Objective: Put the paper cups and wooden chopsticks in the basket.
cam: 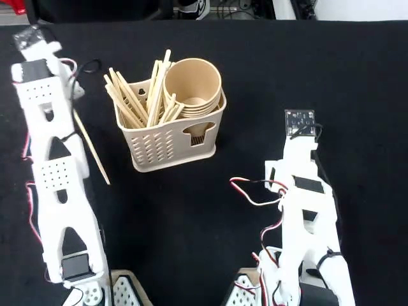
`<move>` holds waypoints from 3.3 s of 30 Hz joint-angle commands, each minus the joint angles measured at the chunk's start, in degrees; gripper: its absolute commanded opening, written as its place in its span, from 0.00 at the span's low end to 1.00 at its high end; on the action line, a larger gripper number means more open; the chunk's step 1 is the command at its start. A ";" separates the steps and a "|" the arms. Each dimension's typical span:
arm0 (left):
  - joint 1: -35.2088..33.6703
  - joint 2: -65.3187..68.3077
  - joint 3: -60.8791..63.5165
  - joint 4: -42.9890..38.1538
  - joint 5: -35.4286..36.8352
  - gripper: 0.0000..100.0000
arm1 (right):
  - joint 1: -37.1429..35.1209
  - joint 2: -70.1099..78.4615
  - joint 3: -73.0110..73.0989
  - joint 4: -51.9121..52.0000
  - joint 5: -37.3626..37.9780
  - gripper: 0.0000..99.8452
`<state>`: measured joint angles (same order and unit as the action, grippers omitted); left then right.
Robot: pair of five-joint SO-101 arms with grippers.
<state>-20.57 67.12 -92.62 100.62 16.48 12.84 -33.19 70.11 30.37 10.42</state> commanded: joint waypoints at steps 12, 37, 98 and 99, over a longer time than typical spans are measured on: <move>-2.15 -33.49 -2.77 0.09 9.76 0.03 | -0.35 -0.13 -0.22 -0.70 0.44 0.02; 12.53 -83.69 39.69 -3.52 -9.23 0.03 | -0.35 -0.13 -0.22 -0.88 0.44 0.02; 26.95 -128.53 133.32 -65.58 -7.21 0.17 | -0.35 -0.13 -0.22 -0.97 0.44 0.02; 26.95 -128.53 132.79 -64.26 -7.65 0.17 | -0.35 -0.13 -0.22 -0.97 0.44 0.02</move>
<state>6.42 -61.23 45.58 31.16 10.24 12.84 -33.19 70.11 30.37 10.42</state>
